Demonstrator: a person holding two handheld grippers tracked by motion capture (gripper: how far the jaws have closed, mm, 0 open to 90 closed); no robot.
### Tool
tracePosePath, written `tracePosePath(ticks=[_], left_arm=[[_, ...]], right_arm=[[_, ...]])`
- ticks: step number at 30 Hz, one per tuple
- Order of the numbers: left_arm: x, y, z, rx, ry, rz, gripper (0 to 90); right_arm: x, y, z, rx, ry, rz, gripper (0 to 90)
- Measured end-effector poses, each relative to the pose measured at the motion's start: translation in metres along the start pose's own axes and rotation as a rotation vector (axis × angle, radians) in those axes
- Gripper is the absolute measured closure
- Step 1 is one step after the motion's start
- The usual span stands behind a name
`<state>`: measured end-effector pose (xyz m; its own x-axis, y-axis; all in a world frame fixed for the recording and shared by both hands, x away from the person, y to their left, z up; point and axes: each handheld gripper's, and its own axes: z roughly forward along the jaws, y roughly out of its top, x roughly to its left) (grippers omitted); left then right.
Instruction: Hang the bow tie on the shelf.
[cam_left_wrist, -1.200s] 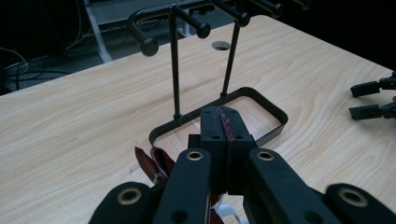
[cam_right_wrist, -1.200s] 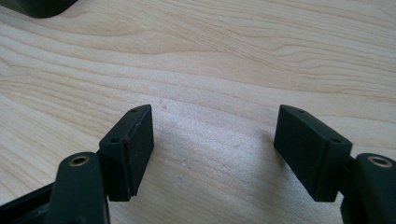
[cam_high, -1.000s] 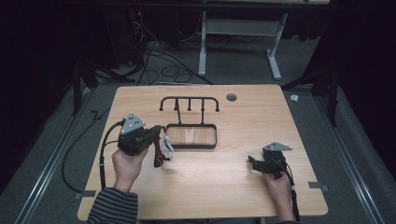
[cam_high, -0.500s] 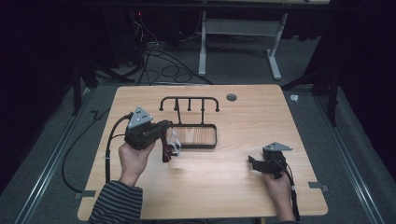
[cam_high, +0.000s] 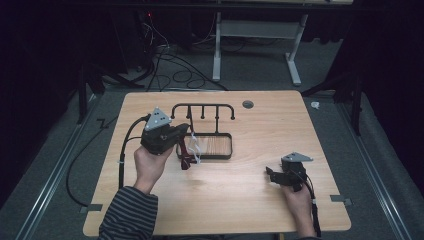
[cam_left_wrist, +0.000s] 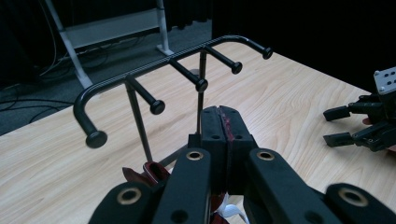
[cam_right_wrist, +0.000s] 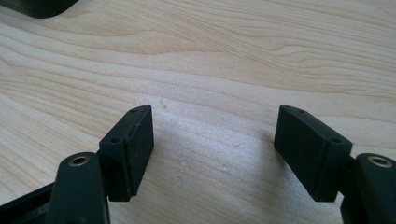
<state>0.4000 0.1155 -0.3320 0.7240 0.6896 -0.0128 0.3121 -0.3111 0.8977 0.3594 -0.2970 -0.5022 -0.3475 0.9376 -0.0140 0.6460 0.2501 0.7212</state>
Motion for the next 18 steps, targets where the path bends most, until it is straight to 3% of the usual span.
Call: tracePosePath(ticks=[10,18], left_arm=[[-0.001,0.011,0.01,-0.004,-0.023,0.001,89.3],[0.003,0.014,0.017,-0.017,-0.046,-0.029,89.2]], right_arm=[[0.0,0.0,0.0,0.001,0.0,0.0,29.8],[0.0,0.0,0.0,0.0,0.0,0.001,29.8]])
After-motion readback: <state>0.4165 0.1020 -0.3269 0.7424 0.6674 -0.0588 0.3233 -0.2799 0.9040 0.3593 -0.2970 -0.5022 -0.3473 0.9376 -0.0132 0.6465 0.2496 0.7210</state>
